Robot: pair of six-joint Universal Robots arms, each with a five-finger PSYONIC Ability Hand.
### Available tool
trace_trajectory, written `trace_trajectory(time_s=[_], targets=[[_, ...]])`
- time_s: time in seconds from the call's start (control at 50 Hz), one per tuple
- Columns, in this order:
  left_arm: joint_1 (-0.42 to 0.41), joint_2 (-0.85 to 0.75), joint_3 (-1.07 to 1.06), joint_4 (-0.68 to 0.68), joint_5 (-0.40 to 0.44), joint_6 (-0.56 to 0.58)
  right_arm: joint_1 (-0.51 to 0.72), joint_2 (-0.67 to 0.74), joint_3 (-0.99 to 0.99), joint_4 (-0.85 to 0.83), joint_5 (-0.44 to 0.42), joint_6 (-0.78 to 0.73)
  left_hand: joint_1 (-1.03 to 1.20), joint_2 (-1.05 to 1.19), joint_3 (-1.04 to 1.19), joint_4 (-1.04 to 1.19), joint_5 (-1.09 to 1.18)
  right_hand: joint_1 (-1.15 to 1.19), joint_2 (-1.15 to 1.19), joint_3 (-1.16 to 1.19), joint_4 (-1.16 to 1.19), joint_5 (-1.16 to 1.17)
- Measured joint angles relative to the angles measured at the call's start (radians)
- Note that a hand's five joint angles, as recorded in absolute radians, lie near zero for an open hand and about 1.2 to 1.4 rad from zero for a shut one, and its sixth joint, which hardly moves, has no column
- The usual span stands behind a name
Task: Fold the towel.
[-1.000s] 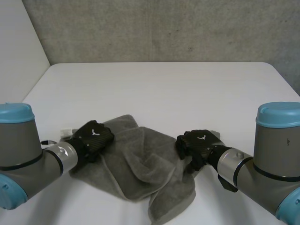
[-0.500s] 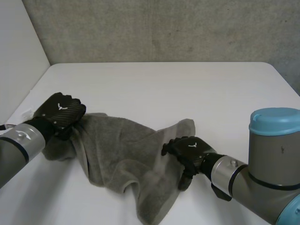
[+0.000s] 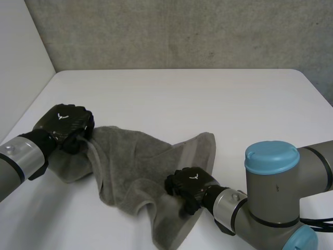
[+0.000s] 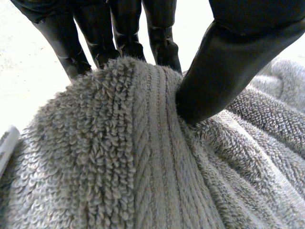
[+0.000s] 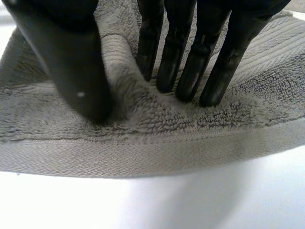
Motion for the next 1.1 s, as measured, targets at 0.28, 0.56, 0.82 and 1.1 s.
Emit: trace_trajectory(time_s=[0.28, 0.56, 0.82, 1.1], targets=[[0.032, 0.005, 0.005, -0.002, 0.069, -0.083, -0.056, -0.006, -0.121, -0.029, 0.008, -0.007, 0.000, 0.000, 0.007, 0.000, 0.005, 0.452, 0.436, 0.467, 0.494, 0.472], [0.045, 0.009, -0.002, 0.011, 0.073, -0.117, -0.274, 0.132, -0.573, 0.261, 0.117, -0.270, 0.000, 0.000, 0.013, 0.000, 0.005, 0.322, 0.311, 0.343, 0.344, 0.344], [0.010, -0.013, -0.005, 0.059, 0.073, -0.226, -0.252, 0.052, -0.464, 0.285, 0.152, -0.286, 0.002, 0.000, 0.017, 0.004, 0.017, -0.598, -0.608, -0.601, -0.594, -0.611], [0.001, -0.003, 0.013, 0.061, 0.072, -0.260, -0.247, -0.109, -0.101, 0.115, 0.107, -0.286, 0.002, 0.000, 0.017, 0.005, 0.017, -0.553, -0.568, -0.526, -0.522, -0.519]])
